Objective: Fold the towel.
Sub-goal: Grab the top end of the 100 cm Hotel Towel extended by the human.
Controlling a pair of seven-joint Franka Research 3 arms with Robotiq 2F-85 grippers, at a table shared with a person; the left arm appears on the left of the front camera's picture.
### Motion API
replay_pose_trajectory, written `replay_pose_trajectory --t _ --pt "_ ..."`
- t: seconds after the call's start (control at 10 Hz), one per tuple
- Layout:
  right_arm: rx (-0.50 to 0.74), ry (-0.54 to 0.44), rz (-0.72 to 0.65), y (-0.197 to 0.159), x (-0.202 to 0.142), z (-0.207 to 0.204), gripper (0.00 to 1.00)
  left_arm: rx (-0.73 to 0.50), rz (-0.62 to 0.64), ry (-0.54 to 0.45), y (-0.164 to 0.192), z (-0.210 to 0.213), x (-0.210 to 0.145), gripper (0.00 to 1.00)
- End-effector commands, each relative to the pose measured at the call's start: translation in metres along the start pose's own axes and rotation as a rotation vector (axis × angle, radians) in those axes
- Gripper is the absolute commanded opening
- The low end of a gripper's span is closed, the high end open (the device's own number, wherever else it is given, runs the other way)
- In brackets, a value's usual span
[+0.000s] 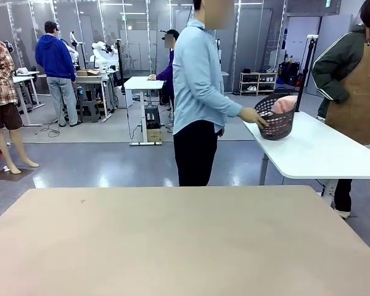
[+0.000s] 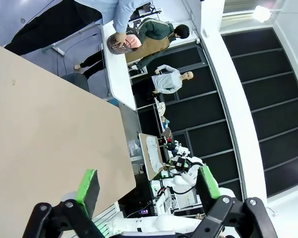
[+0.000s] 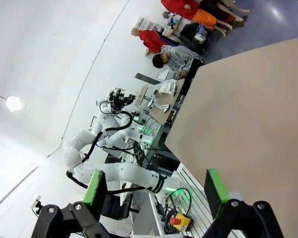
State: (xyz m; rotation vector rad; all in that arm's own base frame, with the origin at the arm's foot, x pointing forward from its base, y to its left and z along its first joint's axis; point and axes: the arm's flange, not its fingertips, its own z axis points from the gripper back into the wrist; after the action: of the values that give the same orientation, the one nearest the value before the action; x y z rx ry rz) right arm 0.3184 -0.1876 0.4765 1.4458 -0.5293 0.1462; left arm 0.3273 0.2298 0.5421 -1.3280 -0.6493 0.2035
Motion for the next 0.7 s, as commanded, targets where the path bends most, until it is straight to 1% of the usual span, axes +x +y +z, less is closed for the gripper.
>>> replay_pose_trajectory --t 0.0,0.6 --pt "-0.004 -0.005 0.003 0.0008 0.0008 0.0006 1.00 0.002 -0.006 -0.010 -0.0012 -0.0009 0.0014 1.00" --pt "-0.004 -0.005 0.003 0.0008 0.0008 0.0006 1.00 0.002 -0.006 -0.010 -0.0012 -0.0009 0.0014 1.00"
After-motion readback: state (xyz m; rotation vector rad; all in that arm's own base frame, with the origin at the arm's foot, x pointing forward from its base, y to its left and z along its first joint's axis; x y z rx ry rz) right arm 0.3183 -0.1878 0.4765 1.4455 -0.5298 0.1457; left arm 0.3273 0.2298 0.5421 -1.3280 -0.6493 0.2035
